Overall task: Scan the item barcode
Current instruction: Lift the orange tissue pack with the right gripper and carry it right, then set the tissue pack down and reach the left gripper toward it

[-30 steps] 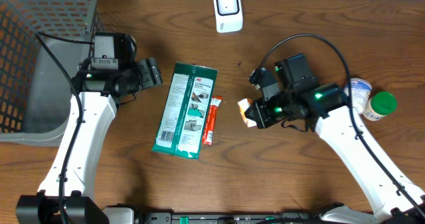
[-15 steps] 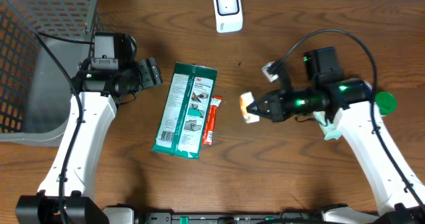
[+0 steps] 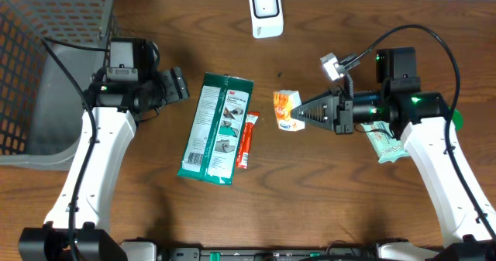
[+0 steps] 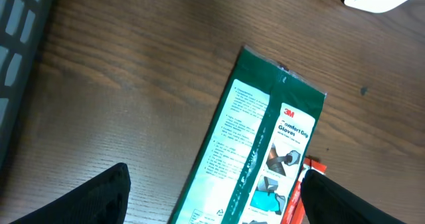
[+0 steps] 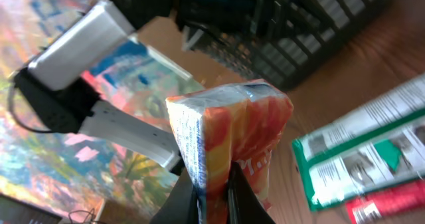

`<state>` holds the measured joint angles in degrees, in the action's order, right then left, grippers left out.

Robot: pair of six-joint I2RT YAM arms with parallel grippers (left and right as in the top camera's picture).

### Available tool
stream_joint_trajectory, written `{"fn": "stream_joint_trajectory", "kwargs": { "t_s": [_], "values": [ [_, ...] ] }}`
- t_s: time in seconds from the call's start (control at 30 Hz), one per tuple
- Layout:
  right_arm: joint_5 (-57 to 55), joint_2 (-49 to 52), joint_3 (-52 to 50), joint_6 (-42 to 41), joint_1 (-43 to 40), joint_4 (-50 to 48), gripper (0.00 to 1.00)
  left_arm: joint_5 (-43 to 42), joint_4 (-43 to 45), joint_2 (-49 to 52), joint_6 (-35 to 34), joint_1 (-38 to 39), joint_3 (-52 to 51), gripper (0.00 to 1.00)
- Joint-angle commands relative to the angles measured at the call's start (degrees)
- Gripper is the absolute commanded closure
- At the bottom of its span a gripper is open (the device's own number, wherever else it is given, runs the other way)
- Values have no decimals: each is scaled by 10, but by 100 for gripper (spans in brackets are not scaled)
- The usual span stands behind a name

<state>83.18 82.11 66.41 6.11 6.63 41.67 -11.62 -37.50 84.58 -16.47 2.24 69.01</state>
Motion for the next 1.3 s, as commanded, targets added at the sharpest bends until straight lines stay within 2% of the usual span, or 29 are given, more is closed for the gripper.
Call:
{"fn": "stream_joint_trajectory", "kwargs": {
  "t_s": [0.0, 0.27, 0.4, 0.47, 0.57, 0.67, 0.73, 0.83, 0.93, 1.0, 1.03, 1.07, 1.13, 1.17, 1.27],
  "values": [
    [63, 0, 5, -16, -6, -14, 99, 7, -2, -3, 3, -3, 12, 17],
    [62, 1, 4, -15, -7, -16, 99, -3, -5, -3, 3, -3, 12, 17],
    [5, 1, 4, -16, -6, -3, 99, -112, -6, -3, 4, -3, 12, 18],
    [-108, 1, 4, -16, -6, 21, 99, -146, -7, -3, 4, -2, 12, 18],
    [-412, 5, 3, -56, 5, 67, 99, -147, -9, -3, 4, -2, 12, 18],
    [-631, 14, -10, -89, 32, 81, 99, -148, -9, -3, 3, -1, 5, 17],
    [-683, 20, -27, -90, 54, 69, 98, -147, -9, -3, 3, 3, -3, 18],
    [-690, 31, -60, -100, 87, 32, 98, -147, -9, 1, 3, 14, -9, 18],
    [-749, 48, -98, -151, 120, -12, 94, -147, -9, 10, 3, 26, -9, 17],
    [-777, 60, -116, -167, 138, -33, 83, -147, -9, 13, 4, 34, -9, 17],
    [-777, 66, -123, -168, 147, -45, 70, -147, -8, 13, 4, 37, -9, 17],
    [-776, 71, -126, -168, 153, -54, 61, -147, -8, 13, 4, 39, -9, 17],
    [-765, 80, -127, -168, 170, -74, 30, -147, -6, 13, 4, 40, -9, 17],
    [-759, 82, -127, -168, 177, -83, 20, -147, -6, 13, 4, 40, -9, 17],
    [-749, 78, -118, -197, 176, -95, 19, -148, -7, 13, 4, 40, -9, 17]
  ]
}}
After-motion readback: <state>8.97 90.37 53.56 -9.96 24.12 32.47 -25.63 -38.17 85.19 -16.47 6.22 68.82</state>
